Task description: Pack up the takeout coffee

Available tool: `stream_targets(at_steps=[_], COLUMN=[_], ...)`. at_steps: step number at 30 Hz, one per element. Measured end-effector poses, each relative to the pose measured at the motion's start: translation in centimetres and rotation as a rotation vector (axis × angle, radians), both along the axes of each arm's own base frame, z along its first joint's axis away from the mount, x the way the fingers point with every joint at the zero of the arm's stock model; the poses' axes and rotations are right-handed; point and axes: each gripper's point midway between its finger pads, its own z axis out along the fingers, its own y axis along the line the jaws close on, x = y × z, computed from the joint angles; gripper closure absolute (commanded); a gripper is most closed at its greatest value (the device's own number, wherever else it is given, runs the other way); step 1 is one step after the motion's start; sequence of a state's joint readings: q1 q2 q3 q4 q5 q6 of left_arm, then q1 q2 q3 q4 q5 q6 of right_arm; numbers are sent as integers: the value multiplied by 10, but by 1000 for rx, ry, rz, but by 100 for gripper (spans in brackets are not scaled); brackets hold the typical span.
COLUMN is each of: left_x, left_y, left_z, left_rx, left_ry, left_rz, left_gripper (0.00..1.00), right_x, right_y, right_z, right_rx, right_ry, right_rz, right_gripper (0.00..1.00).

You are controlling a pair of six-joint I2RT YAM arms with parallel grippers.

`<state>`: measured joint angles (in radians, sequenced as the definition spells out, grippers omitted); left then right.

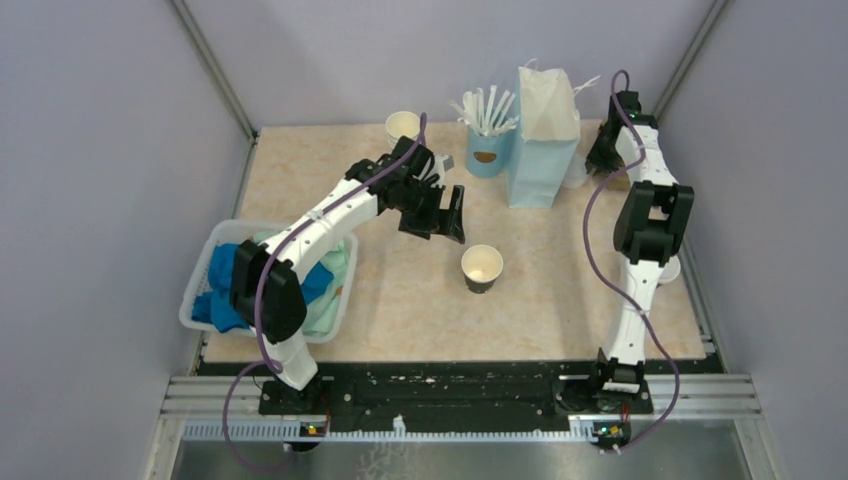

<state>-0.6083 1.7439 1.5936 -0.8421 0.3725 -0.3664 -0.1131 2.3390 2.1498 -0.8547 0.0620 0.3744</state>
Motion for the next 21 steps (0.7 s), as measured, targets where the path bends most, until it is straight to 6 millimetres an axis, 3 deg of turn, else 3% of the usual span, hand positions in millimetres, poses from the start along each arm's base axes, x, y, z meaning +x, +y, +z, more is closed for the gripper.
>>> stream_targets(at_steps=[5, 15, 21], left_x=[0, 1, 1], left_y=[0, 1, 1], left_z=[0, 0, 0], left_rx=[0, 3, 3], left_ry=[0, -2, -3], left_rz=[1, 3, 2], left_gripper=[1, 1, 2], right_x=[-1, 3, 4], right_y=[1, 5, 7], right_z=[-7, -1, 1], right_rx=[0, -8, -17], right_ry=[18, 2, -2], right_rz=[7, 18, 27], right_gripper=[86, 88, 98])
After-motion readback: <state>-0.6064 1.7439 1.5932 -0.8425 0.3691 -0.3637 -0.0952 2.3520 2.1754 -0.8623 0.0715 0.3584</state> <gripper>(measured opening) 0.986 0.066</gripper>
